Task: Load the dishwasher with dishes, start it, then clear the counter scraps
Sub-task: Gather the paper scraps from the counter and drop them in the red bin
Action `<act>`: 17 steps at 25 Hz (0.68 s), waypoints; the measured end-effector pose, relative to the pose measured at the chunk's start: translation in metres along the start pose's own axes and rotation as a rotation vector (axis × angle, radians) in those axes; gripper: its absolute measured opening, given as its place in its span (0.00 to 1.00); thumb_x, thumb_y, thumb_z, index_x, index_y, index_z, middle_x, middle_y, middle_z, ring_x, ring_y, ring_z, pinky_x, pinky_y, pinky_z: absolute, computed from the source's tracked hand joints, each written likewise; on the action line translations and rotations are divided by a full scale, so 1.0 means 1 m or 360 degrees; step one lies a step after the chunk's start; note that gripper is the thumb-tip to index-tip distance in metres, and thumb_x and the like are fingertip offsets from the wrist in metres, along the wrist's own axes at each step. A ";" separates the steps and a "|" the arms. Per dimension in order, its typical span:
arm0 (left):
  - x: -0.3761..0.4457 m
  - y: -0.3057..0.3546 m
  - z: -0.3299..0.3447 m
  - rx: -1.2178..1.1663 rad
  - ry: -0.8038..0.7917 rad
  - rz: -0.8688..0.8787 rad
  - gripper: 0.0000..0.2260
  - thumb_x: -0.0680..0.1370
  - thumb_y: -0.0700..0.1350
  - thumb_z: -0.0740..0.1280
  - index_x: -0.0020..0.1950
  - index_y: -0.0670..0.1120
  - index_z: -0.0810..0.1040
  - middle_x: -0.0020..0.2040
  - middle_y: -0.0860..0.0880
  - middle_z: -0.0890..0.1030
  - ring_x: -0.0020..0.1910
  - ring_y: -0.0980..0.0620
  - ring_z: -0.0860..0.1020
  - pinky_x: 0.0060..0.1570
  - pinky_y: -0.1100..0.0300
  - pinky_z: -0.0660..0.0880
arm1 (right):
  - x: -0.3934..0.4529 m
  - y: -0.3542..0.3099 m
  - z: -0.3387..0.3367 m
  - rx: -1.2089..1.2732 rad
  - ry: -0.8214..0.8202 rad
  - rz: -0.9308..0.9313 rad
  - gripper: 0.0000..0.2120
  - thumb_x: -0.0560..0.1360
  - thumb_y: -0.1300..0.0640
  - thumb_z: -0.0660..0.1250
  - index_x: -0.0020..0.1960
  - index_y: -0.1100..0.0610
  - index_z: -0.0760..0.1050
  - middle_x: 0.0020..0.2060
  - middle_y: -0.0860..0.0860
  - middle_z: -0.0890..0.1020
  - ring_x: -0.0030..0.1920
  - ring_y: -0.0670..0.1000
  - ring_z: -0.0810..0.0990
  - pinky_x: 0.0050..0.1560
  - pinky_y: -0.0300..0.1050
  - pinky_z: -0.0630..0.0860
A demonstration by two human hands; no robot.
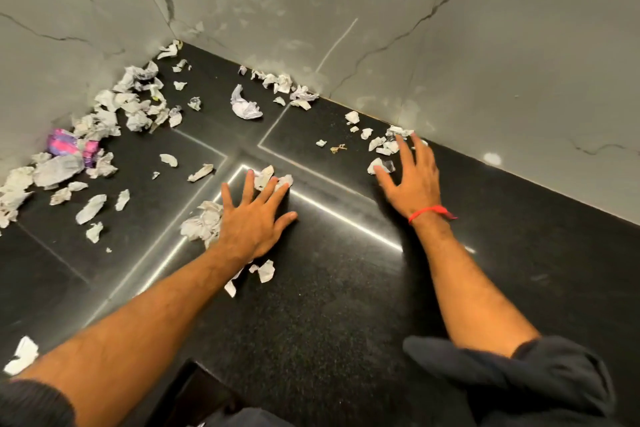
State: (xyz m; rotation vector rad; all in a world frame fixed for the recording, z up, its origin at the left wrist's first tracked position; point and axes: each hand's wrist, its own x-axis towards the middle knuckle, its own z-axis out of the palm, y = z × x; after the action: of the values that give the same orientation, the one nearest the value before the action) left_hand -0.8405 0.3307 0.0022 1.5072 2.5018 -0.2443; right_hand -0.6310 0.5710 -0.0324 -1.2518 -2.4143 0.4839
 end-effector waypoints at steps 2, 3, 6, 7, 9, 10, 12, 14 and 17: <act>-0.020 -0.023 0.007 -0.0006 0.0040 -0.0125 0.29 0.81 0.68 0.45 0.80 0.60 0.56 0.83 0.55 0.52 0.81 0.42 0.40 0.71 0.26 0.42 | 0.025 -0.009 0.005 -0.0048 -0.0193 0.0000 0.38 0.74 0.31 0.55 0.76 0.52 0.63 0.77 0.56 0.60 0.77 0.59 0.56 0.77 0.59 0.54; -0.028 -0.031 0.010 -0.0002 0.0051 -0.0178 0.29 0.81 0.69 0.43 0.80 0.61 0.57 0.83 0.55 0.50 0.81 0.41 0.40 0.71 0.25 0.43 | 0.031 -0.019 0.013 -0.0097 -0.0274 -0.0047 0.38 0.75 0.31 0.53 0.76 0.53 0.63 0.77 0.56 0.60 0.78 0.59 0.55 0.77 0.59 0.52; -0.042 -0.045 0.013 -0.0075 0.0017 -0.0304 0.28 0.81 0.69 0.43 0.79 0.62 0.57 0.83 0.55 0.42 0.81 0.41 0.38 0.71 0.25 0.44 | 0.014 -0.072 0.042 -0.0141 -0.0409 -0.0364 0.36 0.77 0.32 0.44 0.77 0.52 0.63 0.78 0.54 0.59 0.79 0.58 0.53 0.78 0.57 0.48; -0.044 -0.044 0.012 -0.0162 0.0046 -0.0316 0.28 0.82 0.68 0.45 0.80 0.61 0.57 0.83 0.55 0.40 0.81 0.42 0.38 0.71 0.27 0.43 | 0.001 -0.095 0.051 -0.0030 -0.0449 -0.0445 0.34 0.78 0.34 0.43 0.76 0.51 0.63 0.78 0.53 0.61 0.79 0.56 0.54 0.78 0.57 0.48; -0.041 -0.029 0.007 -0.0344 0.0165 -0.0210 0.29 0.82 0.67 0.47 0.81 0.58 0.54 0.82 0.56 0.37 0.81 0.45 0.39 0.75 0.30 0.45 | -0.029 -0.132 0.057 0.0493 -0.0572 -0.0534 0.27 0.82 0.42 0.45 0.75 0.51 0.65 0.74 0.50 0.68 0.77 0.51 0.60 0.77 0.53 0.52; -0.038 -0.017 0.007 -0.0358 0.0196 -0.0089 0.30 0.81 0.67 0.46 0.82 0.58 0.50 0.82 0.56 0.36 0.81 0.46 0.38 0.76 0.32 0.45 | -0.041 -0.141 0.058 0.0818 -0.0602 -0.0529 0.23 0.84 0.47 0.48 0.74 0.52 0.67 0.72 0.50 0.71 0.75 0.49 0.64 0.77 0.50 0.56; -0.030 0.008 0.010 -0.0171 0.0181 0.0150 0.32 0.81 0.67 0.44 0.83 0.57 0.43 0.82 0.55 0.35 0.81 0.45 0.37 0.77 0.35 0.43 | -0.039 -0.138 0.051 0.1148 -0.0332 -0.0436 0.19 0.84 0.54 0.51 0.69 0.57 0.73 0.67 0.53 0.76 0.71 0.50 0.70 0.74 0.47 0.62; -0.021 0.015 0.017 0.0056 0.0128 0.0201 0.32 0.81 0.68 0.42 0.83 0.57 0.44 0.83 0.53 0.41 0.82 0.42 0.40 0.77 0.35 0.41 | 0.002 -0.114 0.042 0.0931 -0.0005 -0.0336 0.21 0.84 0.50 0.50 0.65 0.58 0.77 0.64 0.55 0.78 0.67 0.54 0.72 0.72 0.50 0.64; -0.025 -0.010 0.027 0.0152 0.0091 0.0063 0.32 0.81 0.68 0.42 0.83 0.56 0.50 0.83 0.53 0.53 0.81 0.41 0.51 0.76 0.32 0.47 | 0.077 -0.060 0.027 0.0168 -0.0064 -0.0318 0.33 0.81 0.36 0.44 0.69 0.55 0.73 0.69 0.56 0.73 0.70 0.58 0.68 0.74 0.53 0.60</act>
State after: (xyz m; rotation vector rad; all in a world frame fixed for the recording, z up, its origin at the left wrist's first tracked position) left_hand -0.8355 0.2978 -0.0167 1.6207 2.5347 -0.3231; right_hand -0.7270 0.5983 -0.0148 -0.9536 -2.4792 0.5732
